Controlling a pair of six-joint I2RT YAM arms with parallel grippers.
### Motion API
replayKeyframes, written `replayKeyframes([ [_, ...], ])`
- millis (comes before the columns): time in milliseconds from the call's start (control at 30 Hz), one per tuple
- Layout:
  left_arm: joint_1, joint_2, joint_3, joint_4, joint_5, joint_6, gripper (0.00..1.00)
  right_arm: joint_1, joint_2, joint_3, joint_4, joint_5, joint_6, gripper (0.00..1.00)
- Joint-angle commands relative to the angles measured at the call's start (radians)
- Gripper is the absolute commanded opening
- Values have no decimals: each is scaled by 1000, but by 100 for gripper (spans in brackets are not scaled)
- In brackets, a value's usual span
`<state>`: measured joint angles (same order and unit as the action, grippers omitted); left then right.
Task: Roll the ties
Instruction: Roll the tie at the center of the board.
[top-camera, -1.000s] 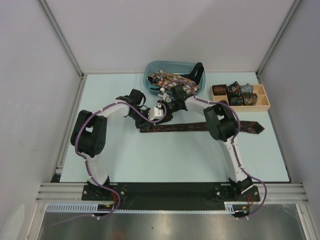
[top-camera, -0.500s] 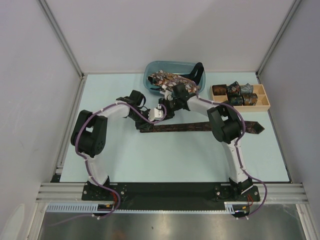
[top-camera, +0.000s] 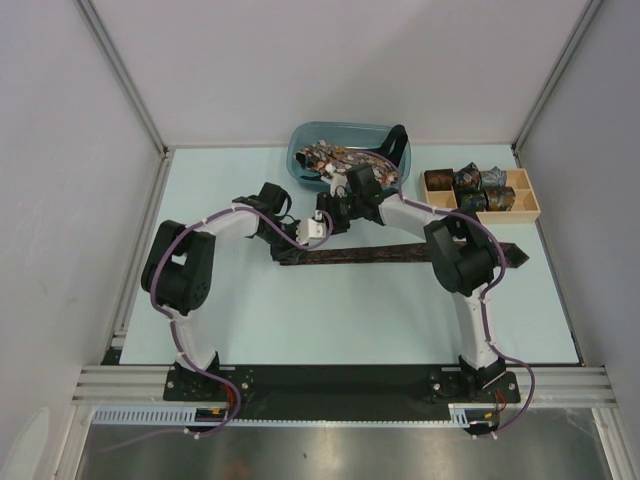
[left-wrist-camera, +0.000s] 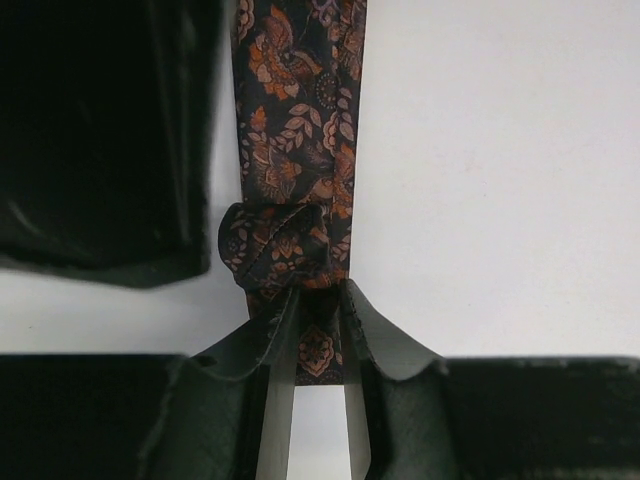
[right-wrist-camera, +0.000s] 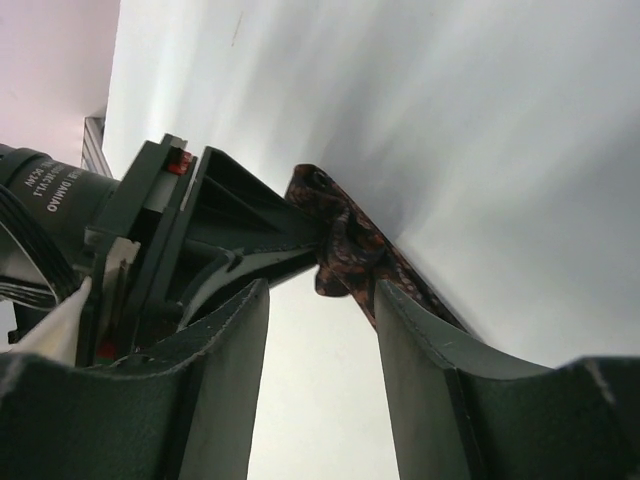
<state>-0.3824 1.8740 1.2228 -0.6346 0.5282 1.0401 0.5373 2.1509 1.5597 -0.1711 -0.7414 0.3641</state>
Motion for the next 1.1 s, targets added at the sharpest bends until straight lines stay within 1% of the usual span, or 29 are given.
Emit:
replayKeyframes([
  [0,-7,-35,-8,3,26,14,28,36,21,-3,73,19,35,51],
  [400,-9,-38,-13,7,29,15,28,73,21,-15,56,37,29,48],
  [700,-7,-47,-28,16,30,15,29,76,67,-1,18,77,9,44],
  [800,-7,-52,-34,21,30,15,30,78,73,-1,16,77,13,40],
  [900,-9,-55,-37,24,35,14,31,78,84,2,13,73,19,32],
  [933,-9,-55,-39,27,33,14,32,76,86,2,10,74,19,26],
  [1000,-6,-56,-39,30,30,-2,34,69,86,0,-4,76,21,20],
  [1033,-1,-58,-39,32,33,-12,39,67,83,-1,-7,73,19,14],
  [1067,13,-59,-37,35,41,-12,43,64,76,-4,-14,73,19,12],
])
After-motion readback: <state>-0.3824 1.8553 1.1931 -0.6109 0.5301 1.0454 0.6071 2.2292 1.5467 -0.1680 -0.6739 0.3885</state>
